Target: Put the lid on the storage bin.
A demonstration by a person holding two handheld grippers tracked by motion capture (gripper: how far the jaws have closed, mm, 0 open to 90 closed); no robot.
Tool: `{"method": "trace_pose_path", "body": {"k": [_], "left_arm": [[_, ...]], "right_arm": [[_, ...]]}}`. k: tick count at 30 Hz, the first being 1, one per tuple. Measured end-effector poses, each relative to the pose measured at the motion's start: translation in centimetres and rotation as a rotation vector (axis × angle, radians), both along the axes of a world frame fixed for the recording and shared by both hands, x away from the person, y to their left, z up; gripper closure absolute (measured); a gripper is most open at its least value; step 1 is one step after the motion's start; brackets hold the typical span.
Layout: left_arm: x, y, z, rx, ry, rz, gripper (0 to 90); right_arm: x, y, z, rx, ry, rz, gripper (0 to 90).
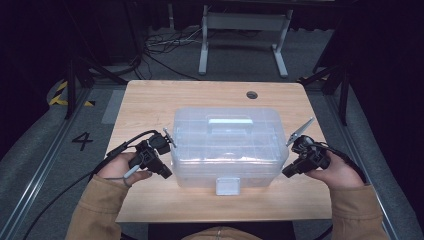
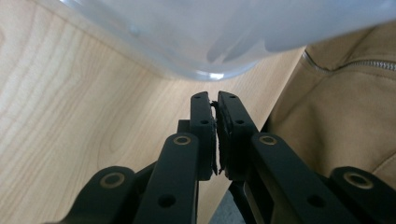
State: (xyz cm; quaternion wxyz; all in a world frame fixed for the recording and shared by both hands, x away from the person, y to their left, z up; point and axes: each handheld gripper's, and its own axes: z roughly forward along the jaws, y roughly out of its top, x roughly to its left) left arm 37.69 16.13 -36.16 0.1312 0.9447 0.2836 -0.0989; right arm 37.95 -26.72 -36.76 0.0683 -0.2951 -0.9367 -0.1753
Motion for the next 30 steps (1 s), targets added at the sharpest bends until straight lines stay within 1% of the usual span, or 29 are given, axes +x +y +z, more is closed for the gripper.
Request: {"method": "trace_pose_path", "body": {"k": [4,7,9,12,13,14,15,16,18,19,20,21,23,24,26,30], "left_arm": [[0.1,0.2,0.0,-0.012,-0.001,0.012,82.9],[0.2,0.4,0.1,-0.018,-0.010,0.019,81.6],[0.3,0.6,0.2,-0.019,-0.018,0.032,78.5],[0.5,0.9,0.3,-0.038,-0.026,0.060,75.3],[0.5,1.0,0.4,-0.040,-0.028,0.062,74.7],[0.5,1.2,0.5,-0.054,-0.032,0.079,74.2],[0.5,1.2,0.5,-0.054,-0.032,0.079,73.3],[0.6,1.4,0.6,-0.063,-0.039,0.086,73.3],[0.6,1.9,0.9,-0.081,-0.050,0.107,72.9],[0.6,2.4,1.2,-0.096,-0.066,0.130,71.7],[0.6,2.4,1.2,-0.096,-0.066,0.130,71.7],[0.6,2.7,1.3,-0.109,-0.073,0.150,71.7],[0.6,3.2,1.5,-0.122,-0.091,0.178,70.5],[0.6,3.4,1.6,-0.129,-0.093,0.189,70.5],[0.5,4.1,1.8,-0.149,-0.116,0.227,70.3],[0.3,4.9,2.0,-0.177,-0.139,0.274,70.0]], "right_arm": [[0.0,-0.1,0.0,-0.001,-0.003,0.003,83.5],[0.1,-0.1,0.0,0.003,-0.003,-0.002,82.0],[0.1,-0.2,0.0,0.006,-0.007,-0.008,81.1],[0.1,-0.3,0.1,0.010,-0.013,-0.011,78.6],[0.1,-0.3,0.1,0.014,-0.014,-0.014,77.7],[0.1,-0.4,0.2,0.017,-0.021,-0.011,76.3],[0.2,-0.5,0.3,0.024,-0.026,-0.017,74.3],[0.2,-0.5,0.3,0.024,-0.026,-0.017,74.3],[0.2,-0.7,0.4,0.032,-0.036,-0.022,72.2],[0.3,-0.9,0.6,0.043,-0.040,-0.025,70.8],[0.3,-1.0,0.7,0.053,-0.042,-0.027,69.3],[0.3,-1.0,0.7,0.053,-0.042,-0.027,69.3],[0.3,-1.3,1.0,0.071,-0.056,-0.035,65.6],[0.3,-1.5,1.2,0.075,-0.064,-0.041,63.8],[0.4,-1.8,1.5,0.084,-0.083,-0.053,62.2],[0.6,-2.7,2.3,0.129,-0.126,-0.083,59.4]]}}
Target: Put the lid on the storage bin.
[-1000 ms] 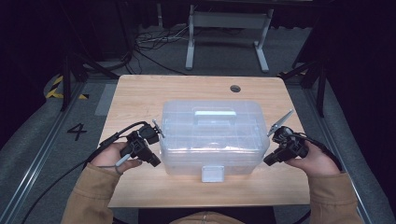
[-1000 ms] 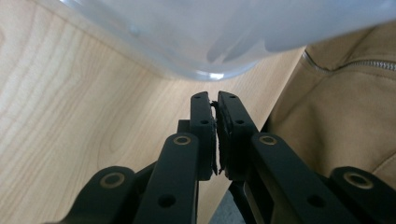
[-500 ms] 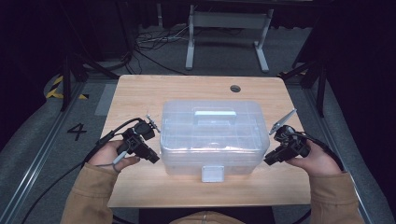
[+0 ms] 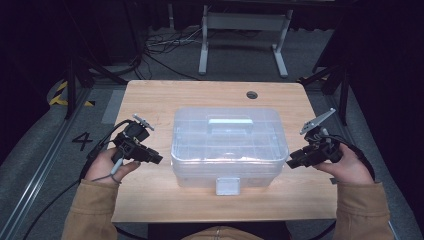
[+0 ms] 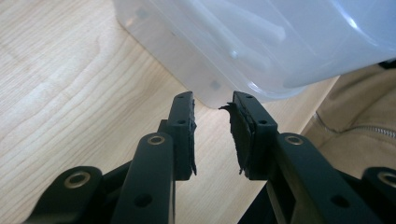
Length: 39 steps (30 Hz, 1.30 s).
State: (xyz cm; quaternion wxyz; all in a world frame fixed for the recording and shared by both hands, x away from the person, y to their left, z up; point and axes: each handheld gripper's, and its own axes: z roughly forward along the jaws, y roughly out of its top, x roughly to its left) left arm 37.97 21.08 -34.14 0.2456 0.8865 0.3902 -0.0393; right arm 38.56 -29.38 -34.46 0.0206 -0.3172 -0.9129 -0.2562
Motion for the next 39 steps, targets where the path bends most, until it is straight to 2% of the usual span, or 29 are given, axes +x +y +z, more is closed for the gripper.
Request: {"method": "trace_pose_path", "body": {"k": [6,9,11,12,13,14,16,17,22,23,29,32,33,35,36,37,39], "left_arm": [[-0.1,1.4,0.2,-0.048,-0.056,0.078,69.1],[0.1,2.1,0.2,-0.071,-0.082,0.123,68.3],[0.3,2.5,0.0,-0.079,-0.103,0.155,67.4],[0.3,2.5,0.0,-0.079,-0.103,0.155,66.3],[0.5,2.7,-0.1,-0.081,-0.117,0.174,66.3],[0.6,3.0,-0.4,-0.078,-0.132,0.202,66.0],[0.9,3.3,-0.8,-0.090,-0.145,0.228,66.2],[1.1,3.6,-1.2,-0.097,-0.162,0.248,66.1],[1.5,3.8,-2.0,-0.114,-0.204,0.266,64.8],[1.7,3.8,-2.4,-0.116,-0.212,0.275,64.7],[2.3,4.0,-3.9,-0.110,-0.228,0.307,64.2],[2.6,4.2,-4.5,-0.114,-0.219,0.322,64.1],[2.8,4.3,-5.1,-0.112,-0.226,0.335,63.9],[3.0,4.5,-5.7,-0.116,-0.228,0.340,63.9],[3.0,4.5,-5.7,-0.116,-0.228,0.340,63.9],[3.1,4.6,-6.1,-0.117,-0.233,0.350,63.8],[3.2,4.6,-6.5,-0.115,-0.247,0.350,63.8]], "right_arm": [[0.5,-1.1,0.9,0.081,-0.094,-0.079,55.3],[0.9,-1.6,0.9,0.105,-0.131,-0.123,53.7],[1.1,-2.1,0.8,0.122,-0.152,-0.163,53.7],[1.2,-2.4,0.7,0.128,-0.158,-0.184,53.1],[1.2,-2.4,0.7,0.128,-0.158,-0.184,53.1],[1.4,-2.7,0.6,0.134,-0.173,-0.207,50.9],[1.8,-3.5,0.2,0.143,-0.203,-0.268,51.1],[2.2,-4.2,-0.2,0.158,-0.203,-0.310,51.6],[2.8,-5.1,-1.2,0.159,-0.223,-0.364,51.1],[3.2,-5.4,-1.9,0.156,-0.231,-0.385,51.3],[4.2,-6.1,-4.0,0.148,-0.229,-0.421,51.2],[4.5,-6.3,-4.8,0.149,-0.237,-0.426,51.4],[4.8,-6.6,-5.7,0.152,-0.246,-0.437,51.1],[5.0,-6.8,-6.4,0.150,-0.258,-0.435,50.5],[5.0,-6.8,-6.4,0.150,-0.258,-0.435,50.5],[5.3,-7.1,-7.5,0.144,-0.256,-0.444,50.5],[5.6,-7.3,-8.2,0.146,-0.247,-0.456,50.5]]}}
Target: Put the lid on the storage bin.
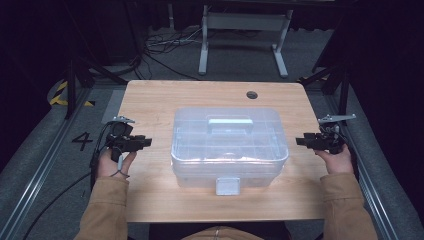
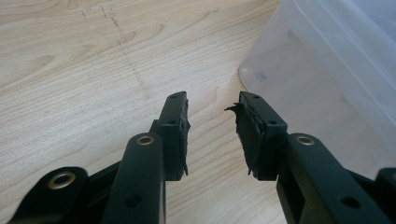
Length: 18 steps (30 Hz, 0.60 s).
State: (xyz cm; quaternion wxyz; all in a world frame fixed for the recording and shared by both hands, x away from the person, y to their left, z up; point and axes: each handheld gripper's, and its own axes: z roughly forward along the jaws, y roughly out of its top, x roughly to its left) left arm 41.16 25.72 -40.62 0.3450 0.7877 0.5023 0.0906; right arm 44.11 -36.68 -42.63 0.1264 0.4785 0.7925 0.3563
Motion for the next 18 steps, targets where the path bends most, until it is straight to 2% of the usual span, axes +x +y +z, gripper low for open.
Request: {"method": "trace_pose_path", "body": {"k": [6,12,14,18], "left_arm": [[0.4,-0.2,-1.4,0.020,0.004,0.008,62.6],[1.0,-0.6,-2.9,0.048,0.015,-0.010,62.4],[1.1,-0.8,-3.4,0.066,0.017,-0.022,62.3],[1.4,-1.1,-4.4,0.093,0.047,-0.039,62.1]], "right_arm": [[0.4,-0.5,-1.6,0.002,0.014,-0.012,50.4],[0.7,-0.5,-2.9,-0.009,0.004,-0.017,50.4],[0.9,-0.4,-3.4,-0.008,0.022,-0.025,50.5],[1.1,-0.3,-4.5,-0.023,0.027,-0.026,50.7]]}}
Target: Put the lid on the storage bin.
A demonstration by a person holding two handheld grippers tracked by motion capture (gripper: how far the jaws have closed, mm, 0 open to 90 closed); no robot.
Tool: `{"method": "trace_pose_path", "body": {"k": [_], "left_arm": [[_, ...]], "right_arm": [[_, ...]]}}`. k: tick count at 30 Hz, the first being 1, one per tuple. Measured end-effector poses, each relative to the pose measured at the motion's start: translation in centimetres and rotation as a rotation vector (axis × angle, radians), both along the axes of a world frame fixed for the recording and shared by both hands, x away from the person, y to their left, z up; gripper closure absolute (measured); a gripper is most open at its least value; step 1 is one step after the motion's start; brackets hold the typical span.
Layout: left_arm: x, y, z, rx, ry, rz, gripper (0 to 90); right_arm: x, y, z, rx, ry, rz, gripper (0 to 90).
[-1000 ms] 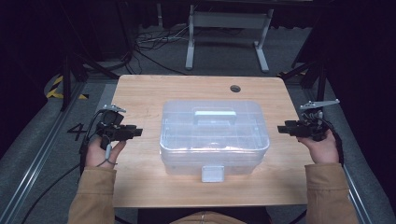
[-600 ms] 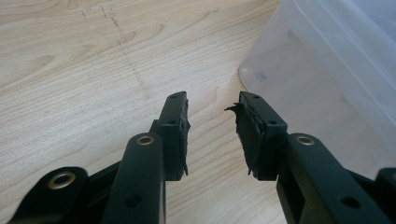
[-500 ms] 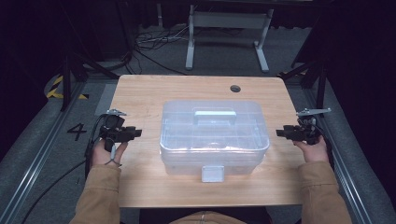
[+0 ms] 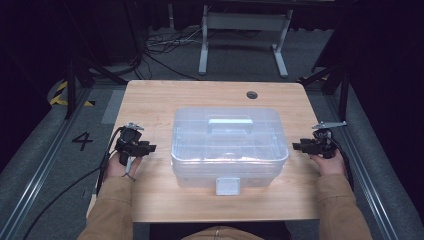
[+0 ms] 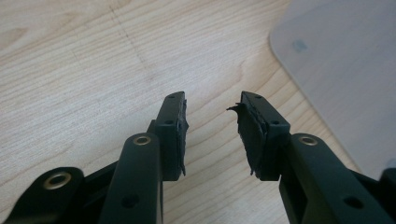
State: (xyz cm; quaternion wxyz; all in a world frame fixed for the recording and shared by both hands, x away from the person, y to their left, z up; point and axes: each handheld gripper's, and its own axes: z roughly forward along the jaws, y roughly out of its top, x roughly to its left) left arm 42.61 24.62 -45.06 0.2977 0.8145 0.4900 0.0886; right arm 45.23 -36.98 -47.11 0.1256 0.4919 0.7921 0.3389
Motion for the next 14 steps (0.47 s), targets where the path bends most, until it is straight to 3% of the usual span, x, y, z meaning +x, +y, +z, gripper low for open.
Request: {"method": "trace_pose_path", "body": {"k": [2,7,10,14], "left_arm": [[0.1,-0.2,-0.3,0.022,0.006,-0.017,62.0],[0.1,-0.5,-0.5,0.023,0.019,-0.029,61.1],[0.1,-0.8,-0.7,0.044,0.027,-0.043,60.8],[0.0,-0.9,-0.7,0.052,0.029,-0.052,60.1]], "right_arm": [[0.1,0.1,-0.4,-0.008,0.000,0.004,50.7],[0.2,0.3,-1.0,-0.023,-0.001,0.001,50.9],[0.3,0.6,-1.4,-0.040,0.014,-0.001,50.6],[0.3,0.6,-1.4,-0.041,-0.002,-0.001,50.2]]}}
